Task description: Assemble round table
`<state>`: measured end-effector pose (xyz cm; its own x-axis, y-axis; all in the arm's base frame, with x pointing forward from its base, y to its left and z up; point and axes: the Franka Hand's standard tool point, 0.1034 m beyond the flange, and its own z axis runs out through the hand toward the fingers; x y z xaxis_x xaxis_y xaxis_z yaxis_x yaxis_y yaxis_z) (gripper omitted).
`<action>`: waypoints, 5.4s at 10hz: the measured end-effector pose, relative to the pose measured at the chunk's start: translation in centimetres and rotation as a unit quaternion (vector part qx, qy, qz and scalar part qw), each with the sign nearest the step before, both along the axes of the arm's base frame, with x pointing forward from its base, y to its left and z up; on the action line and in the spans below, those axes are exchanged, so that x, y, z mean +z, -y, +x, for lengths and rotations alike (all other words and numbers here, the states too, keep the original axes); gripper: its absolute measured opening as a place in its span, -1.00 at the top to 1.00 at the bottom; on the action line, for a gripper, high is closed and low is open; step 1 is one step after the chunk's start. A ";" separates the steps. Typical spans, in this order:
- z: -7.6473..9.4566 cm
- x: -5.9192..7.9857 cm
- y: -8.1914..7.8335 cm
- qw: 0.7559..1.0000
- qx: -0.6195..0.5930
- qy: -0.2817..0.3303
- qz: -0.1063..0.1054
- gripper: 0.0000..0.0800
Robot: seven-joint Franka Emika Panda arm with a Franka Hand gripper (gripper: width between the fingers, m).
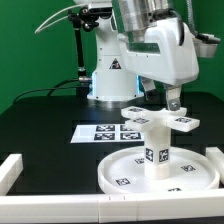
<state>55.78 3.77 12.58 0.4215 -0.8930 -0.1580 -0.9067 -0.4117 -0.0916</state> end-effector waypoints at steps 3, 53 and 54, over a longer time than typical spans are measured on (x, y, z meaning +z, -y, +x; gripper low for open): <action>0.7 0.7 0.0 0.984 0.178 0.029 -0.002 -0.62; 0.1 -1.4 0.8 0.207 0.975 0.072 -0.038 -0.62; 0.0 -1.6 0.9 0.208 0.975 0.072 -0.036 -0.62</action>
Offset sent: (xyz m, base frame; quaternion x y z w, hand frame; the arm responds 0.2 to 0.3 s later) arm 0.0000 0.0000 0.0000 0.0000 0.0000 -0.1938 0.9810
